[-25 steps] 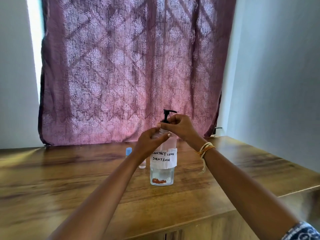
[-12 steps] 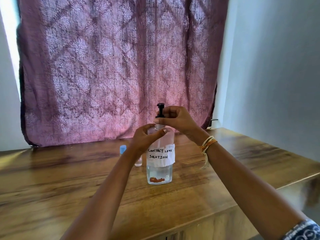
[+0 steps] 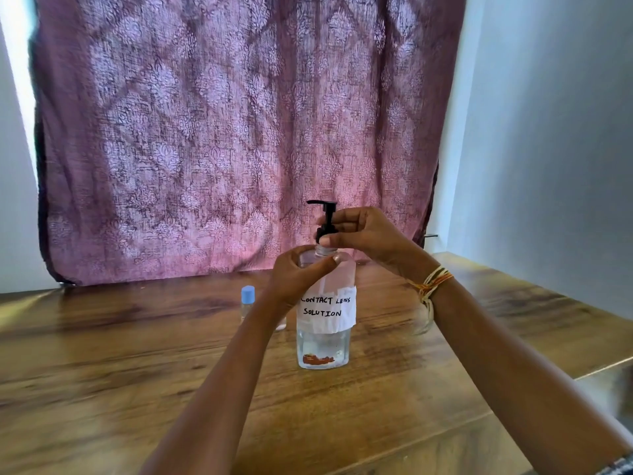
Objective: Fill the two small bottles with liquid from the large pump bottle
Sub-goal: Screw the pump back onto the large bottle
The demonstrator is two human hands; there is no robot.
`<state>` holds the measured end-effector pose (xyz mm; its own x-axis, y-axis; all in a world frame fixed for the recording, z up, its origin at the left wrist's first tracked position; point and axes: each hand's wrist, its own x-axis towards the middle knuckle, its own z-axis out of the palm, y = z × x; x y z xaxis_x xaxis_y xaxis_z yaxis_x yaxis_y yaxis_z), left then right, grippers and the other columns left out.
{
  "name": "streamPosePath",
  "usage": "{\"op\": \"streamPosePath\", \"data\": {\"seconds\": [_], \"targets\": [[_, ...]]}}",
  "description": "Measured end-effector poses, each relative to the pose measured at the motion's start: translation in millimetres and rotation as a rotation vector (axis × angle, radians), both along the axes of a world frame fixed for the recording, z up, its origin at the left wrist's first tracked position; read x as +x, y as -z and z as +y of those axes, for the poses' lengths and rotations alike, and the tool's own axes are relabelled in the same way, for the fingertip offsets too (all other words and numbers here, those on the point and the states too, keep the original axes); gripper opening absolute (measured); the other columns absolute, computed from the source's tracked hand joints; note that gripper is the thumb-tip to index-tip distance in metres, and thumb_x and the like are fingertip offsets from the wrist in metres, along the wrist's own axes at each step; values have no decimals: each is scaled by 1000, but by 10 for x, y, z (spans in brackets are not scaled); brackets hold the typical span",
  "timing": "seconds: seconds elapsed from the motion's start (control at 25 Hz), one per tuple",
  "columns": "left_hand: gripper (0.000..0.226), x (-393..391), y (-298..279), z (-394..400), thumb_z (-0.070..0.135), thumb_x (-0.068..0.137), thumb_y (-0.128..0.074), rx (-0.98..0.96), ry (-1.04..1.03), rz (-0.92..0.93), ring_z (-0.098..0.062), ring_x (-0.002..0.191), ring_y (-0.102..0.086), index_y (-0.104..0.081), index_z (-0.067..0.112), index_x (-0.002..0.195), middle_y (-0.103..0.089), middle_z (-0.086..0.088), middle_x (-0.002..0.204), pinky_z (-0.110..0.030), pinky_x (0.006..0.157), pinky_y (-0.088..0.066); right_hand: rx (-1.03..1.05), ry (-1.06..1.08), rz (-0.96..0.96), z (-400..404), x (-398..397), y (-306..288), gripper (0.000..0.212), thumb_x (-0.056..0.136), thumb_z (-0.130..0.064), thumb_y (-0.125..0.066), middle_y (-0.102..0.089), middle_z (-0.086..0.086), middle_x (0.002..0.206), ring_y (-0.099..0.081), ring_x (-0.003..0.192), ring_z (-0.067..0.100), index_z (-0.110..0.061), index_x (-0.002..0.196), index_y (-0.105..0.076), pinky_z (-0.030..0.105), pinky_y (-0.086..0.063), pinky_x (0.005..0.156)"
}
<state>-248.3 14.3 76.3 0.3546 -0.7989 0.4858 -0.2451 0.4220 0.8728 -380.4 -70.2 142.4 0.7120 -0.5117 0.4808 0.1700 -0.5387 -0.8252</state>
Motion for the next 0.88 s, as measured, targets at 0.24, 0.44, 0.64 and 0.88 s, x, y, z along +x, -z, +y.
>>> {"op": "streamPosePath", "data": {"seconds": [0.24, 0.44, 0.64, 0.88], "targets": [[12, 3, 9, 38, 27, 77, -77, -30, 38, 0, -13, 77, -73, -72, 24, 88, -77, 3, 81, -26, 68, -58, 18, 30, -3, 40, 132, 61, 39, 72, -9, -82, -66, 14, 92, -66, 79, 20, -8, 105, -62, 30, -54, 78], [7, 3, 15, 31, 25, 76, -77, -22, 13, 18, -11, 75, -72, -73, 25, 81, -76, 5, 77, -29, 70, -56, 222, -326, 24, -53, -66, 23, 50, 80, 7, -61, -68, 20, 114, -68, 104, 25, 10, 128, -51, 28, -57, 84], [7, -12, 4, 27, 21, 76, -78, -34, -2, 15, -12, 68, -71, -72, 23, 79, -74, 4, 70, -27, 64, -56, 49, 26, 6, 15, 78, 44, 26, 71, 1, -79, -72, 3, 78, -69, 71, 10, -4, 95, -70, 20, -56, 66], [14, -11, 13, 39, 29, 72, -80, -44, -12, 1, -15, 75, -71, -74, 21, 82, -75, 1, 76, -32, 71, -56, 243, -237, 37, 11, 56, 41, 39, 83, -3, -66, -68, 12, 110, -68, 100, 22, 1, 121, -58, 31, -57, 89]]}}
